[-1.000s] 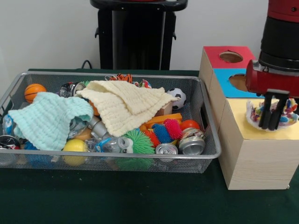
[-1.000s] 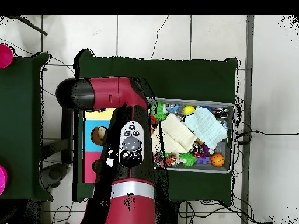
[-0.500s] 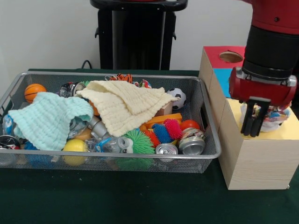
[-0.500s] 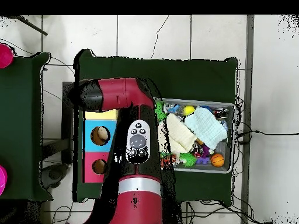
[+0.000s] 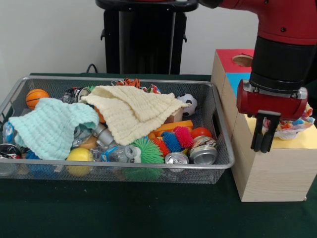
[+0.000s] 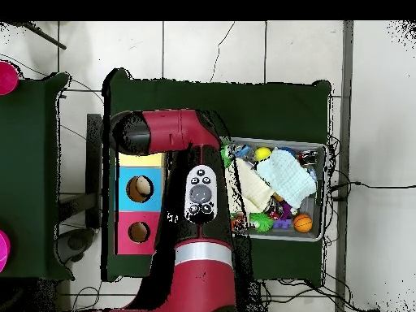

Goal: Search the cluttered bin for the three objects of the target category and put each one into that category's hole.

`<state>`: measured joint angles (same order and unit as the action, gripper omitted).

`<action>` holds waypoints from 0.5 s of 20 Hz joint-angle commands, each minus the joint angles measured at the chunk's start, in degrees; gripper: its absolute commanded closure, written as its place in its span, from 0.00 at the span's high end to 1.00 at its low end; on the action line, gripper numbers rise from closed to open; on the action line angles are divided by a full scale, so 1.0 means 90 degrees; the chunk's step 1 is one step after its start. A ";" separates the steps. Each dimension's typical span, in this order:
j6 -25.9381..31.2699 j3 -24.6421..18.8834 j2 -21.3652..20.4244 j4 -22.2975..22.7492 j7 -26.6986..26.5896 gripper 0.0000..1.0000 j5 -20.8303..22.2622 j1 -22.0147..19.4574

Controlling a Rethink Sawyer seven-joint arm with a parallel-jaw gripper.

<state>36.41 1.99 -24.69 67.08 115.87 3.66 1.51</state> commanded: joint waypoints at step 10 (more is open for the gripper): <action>0.1060 -0.1063 -0.1131 0.1278 -0.0671 0.00 -0.0139 -0.0661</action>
<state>35.75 -1.28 -28.59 71.26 115.87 3.66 -1.49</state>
